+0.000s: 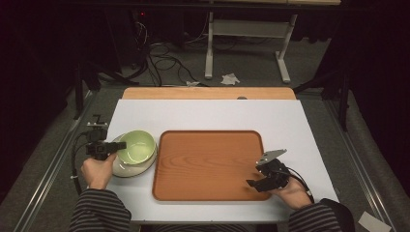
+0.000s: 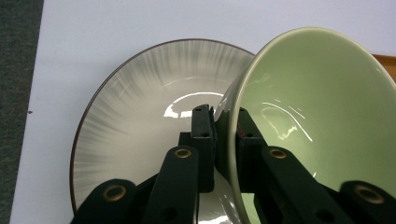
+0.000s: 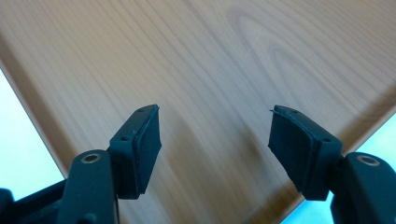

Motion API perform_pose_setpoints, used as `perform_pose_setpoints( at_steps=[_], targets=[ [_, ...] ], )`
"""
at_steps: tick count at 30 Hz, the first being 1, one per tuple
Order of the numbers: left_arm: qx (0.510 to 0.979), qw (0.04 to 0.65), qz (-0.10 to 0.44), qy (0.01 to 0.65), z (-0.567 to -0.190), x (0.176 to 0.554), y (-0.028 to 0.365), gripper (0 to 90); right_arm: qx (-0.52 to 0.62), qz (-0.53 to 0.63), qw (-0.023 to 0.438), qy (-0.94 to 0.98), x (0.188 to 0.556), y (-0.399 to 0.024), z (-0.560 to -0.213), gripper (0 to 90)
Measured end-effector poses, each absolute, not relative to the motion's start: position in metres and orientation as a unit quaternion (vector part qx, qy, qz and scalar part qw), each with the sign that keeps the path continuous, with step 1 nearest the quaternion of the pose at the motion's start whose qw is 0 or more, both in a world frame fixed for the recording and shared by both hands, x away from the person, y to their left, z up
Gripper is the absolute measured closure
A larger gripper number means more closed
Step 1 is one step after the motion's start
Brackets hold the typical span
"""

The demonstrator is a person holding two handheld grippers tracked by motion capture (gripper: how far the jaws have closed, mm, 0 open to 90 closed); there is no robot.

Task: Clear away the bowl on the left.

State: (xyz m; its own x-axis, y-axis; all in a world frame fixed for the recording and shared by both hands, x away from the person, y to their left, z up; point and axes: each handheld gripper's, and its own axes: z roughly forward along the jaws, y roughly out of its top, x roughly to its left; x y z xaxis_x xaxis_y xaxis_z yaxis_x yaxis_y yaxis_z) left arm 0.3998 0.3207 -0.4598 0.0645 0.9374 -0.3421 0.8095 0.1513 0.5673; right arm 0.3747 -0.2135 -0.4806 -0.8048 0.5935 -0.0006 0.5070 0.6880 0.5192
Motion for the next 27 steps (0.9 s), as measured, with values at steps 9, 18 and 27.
perform_pose_setpoints(
  at_steps=[9, 18, 27],
  targets=[
    [0.659, 0.365, 0.093, 0.651, -0.447, 0.395, 0.308, 82.6, 0.3, 0.257, 0.085, 0.915, 0.375, -0.213, -0.481, 35.5],
    [0.68, 0.379, 0.081, 0.622, -0.44, 0.396, 0.288, 82.7, 0.3, 0.256, 0.085, 0.915, 0.375, -0.213, -0.481, 35.5],
    [0.692, 0.382, 0.069, 0.609, -0.439, 0.397, 0.277, 82.7, 0.3, 0.257, 0.084, 0.915, 0.376, -0.213, -0.481, 35.5]
  ],
)
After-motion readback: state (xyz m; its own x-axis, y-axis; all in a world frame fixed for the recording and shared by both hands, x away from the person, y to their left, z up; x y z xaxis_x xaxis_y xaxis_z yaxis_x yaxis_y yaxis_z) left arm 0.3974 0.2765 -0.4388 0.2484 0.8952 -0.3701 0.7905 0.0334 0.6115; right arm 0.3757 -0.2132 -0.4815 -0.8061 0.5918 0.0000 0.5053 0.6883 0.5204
